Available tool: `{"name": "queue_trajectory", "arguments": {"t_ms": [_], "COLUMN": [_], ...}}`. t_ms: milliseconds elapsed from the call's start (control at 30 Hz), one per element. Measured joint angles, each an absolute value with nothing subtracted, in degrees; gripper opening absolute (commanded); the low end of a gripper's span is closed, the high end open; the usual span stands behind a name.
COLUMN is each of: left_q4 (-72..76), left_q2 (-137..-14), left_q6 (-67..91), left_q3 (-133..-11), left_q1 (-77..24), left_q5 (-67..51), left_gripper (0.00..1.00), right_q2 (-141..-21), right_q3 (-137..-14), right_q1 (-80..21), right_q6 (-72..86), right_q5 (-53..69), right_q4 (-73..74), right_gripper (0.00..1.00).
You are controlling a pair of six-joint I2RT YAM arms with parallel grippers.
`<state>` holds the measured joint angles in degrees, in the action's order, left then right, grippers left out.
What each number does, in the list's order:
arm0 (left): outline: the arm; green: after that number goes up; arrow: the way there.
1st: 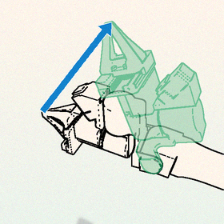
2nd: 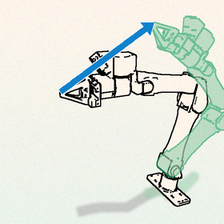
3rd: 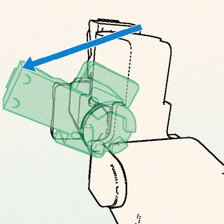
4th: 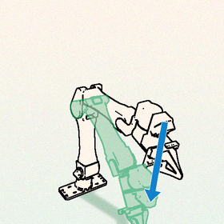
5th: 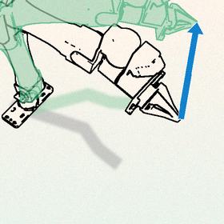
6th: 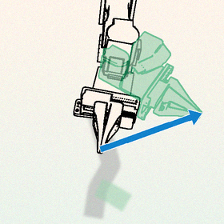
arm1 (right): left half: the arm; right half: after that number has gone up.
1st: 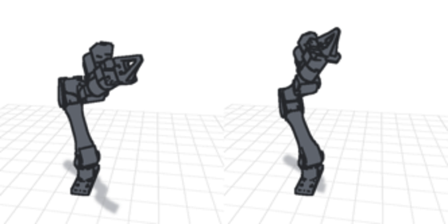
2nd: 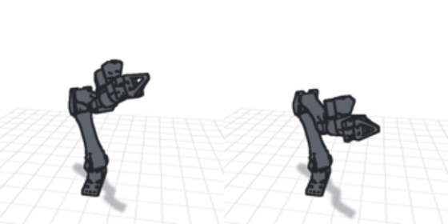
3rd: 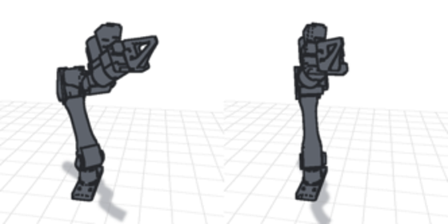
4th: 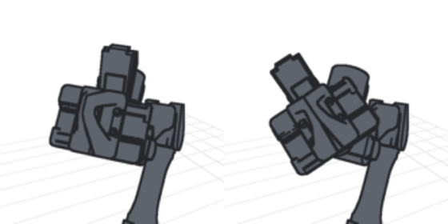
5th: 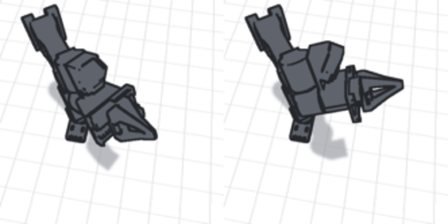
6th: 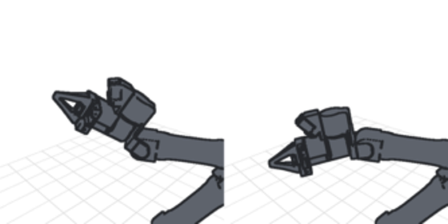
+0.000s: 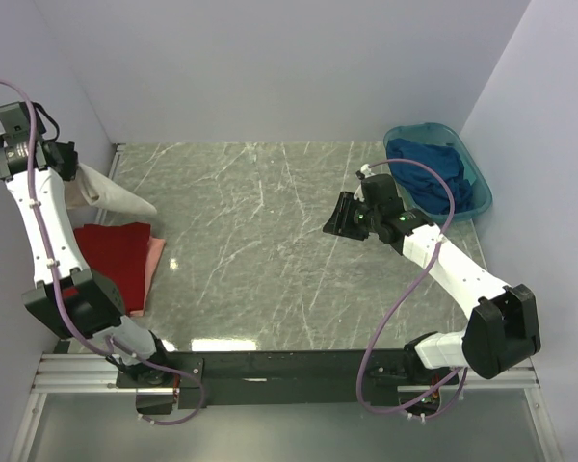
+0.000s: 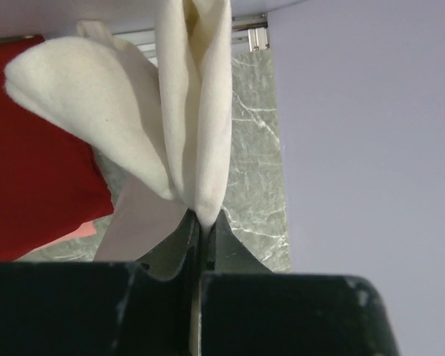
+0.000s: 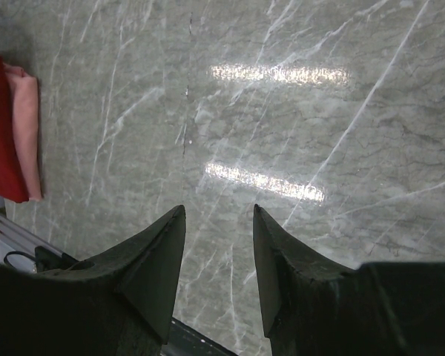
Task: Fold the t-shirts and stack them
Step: Neatly place the folded tshirt to the corner
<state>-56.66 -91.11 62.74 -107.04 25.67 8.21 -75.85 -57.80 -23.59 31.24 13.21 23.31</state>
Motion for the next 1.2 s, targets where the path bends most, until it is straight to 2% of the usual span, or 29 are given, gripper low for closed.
{"name": "queue_trajectory", "arguments": {"t_ms": [267, 567, 800, 900, 933, 1033, 1133, 1200], "left_q4": [-56.2, -52.6, -51.3, -51.2, -51.1, -52.2, -51.9, -51.3], "left_q2": [-83.2, -69.9, -62.1, -57.8, -56.2, -51.9, -50.0, -49.2], "left_q6": [61.5, 59.6, 56.0, 53.9, 53.1, 52.0, 51.1, 50.4], "left_q3": [-99.0, -74.1, -60.6, -55.8, -54.4, -52.1, -52.4, -52.7], "left_q1": [26.7, 30.9, 38.2, 40.9, 41.2, 41.4, 41.5, 41.5], "left_q5": [8.9, 9.5, 10.1, 10.4, 10.6, 10.7, 10.0, 8.9], "left_gripper": [0.01, 0.01, 0.02, 0.47, 0.69, 0.89, 0.96, 0.97], "right_q2": [-75.8, -75.5, -75.5, -75.5, -75.5, -75.5, -75.5, -75.5], "right_q3": [-57.8, -57.6, -57.6, -57.6, -57.6, -57.2, -56.3, -55.7], "right_q1": [-23.7, -24.9, -28.1, -29.2, -29.6, -30.6, -31.7, -32.1], "right_q6": [31.3, 31.2, 30.8, 30.7, 30.6, 30.6, 30.6, 30.6], "right_q5": [13.2, 13.7, 14.0, 14.0, 14.0, 13.8, 13.6, 13.5], "right_q4": [23.3, 23.4, 23.9, 24.1, 24.1, 24.1, 24.0, 23.8], "right_gripper": [0.48, 0.48, 0.48, 0.48, 0.48, 0.49, 0.49, 0.49]}}
